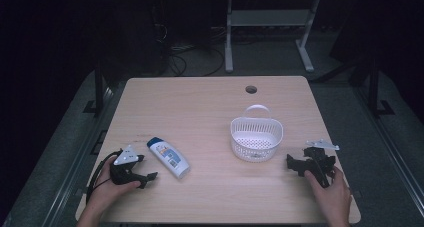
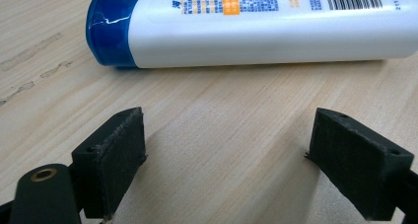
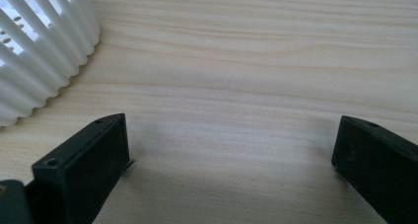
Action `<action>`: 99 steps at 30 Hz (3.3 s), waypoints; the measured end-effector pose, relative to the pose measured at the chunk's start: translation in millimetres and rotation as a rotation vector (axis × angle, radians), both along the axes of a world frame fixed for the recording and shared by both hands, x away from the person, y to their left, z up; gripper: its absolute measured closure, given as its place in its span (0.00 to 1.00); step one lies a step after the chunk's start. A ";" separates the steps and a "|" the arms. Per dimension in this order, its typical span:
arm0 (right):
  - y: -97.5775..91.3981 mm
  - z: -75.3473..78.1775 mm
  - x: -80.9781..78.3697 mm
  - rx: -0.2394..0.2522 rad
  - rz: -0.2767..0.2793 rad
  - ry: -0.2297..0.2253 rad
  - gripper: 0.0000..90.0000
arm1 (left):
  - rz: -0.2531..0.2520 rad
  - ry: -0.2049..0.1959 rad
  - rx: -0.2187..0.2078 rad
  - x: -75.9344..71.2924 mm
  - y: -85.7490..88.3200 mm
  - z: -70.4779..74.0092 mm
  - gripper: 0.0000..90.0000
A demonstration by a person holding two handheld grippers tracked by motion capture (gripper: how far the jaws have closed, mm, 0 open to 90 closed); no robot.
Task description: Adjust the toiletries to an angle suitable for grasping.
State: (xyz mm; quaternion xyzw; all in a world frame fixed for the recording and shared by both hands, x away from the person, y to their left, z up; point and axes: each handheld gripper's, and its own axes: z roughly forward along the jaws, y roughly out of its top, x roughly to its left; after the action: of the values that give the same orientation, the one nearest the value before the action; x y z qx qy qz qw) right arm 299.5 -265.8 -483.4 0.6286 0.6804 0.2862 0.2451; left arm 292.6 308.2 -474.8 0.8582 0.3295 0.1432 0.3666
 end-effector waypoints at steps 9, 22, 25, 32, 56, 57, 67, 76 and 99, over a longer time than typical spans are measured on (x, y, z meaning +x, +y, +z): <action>-0.3 -0.1 0.0 -0.002 0.000 -0.001 0.00 | 0.010 -0.001 -0.002 -0.7 0.3 0.1 0.16; -0.3 0.0 0.0 -0.002 0.000 0.000 0.00 | 0.061 0.000 -0.023 -2.3 8.5 13.3 0.65; -0.3 0.0 0.0 -0.002 0.000 -0.001 0.00 | 0.076 0.002 -0.045 -2.6 9.4 16.7 0.81; -0.3 0.0 0.0 -0.002 0.000 0.000 0.00 | 0.123 0.012 -0.055 0.2 13.3 26.5 1.00; -0.3 0.0 0.0 -0.002 0.000 0.000 0.00 | 0.178 -0.012 -0.049 34.9 4.5 34.8 1.00; -0.3 0.0 0.0 -0.002 0.000 0.000 0.00 | 0.178 -0.012 -0.049 34.9 4.5 34.8 1.00; -0.3 -0.1 0.0 -0.002 0.000 0.000 0.00 | 0.184 -0.013 -0.022 50.3 -1.1 29.5 1.00; -0.3 0.0 0.0 -0.002 0.000 0.000 0.00 | 0.184 -0.009 -0.032 56.9 -7.6 24.8 1.00; -0.3 0.0 0.0 -0.002 0.000 0.000 0.00 | 0.150 -0.010 -0.060 79.5 -46.5 26.4 1.00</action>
State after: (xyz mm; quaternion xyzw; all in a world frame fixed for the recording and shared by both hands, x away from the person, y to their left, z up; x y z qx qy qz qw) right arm 299.5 -266.0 -483.5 0.6282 0.6806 0.2856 0.2459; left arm 372.2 261.7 -448.4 0.8190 0.3954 0.1646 0.3819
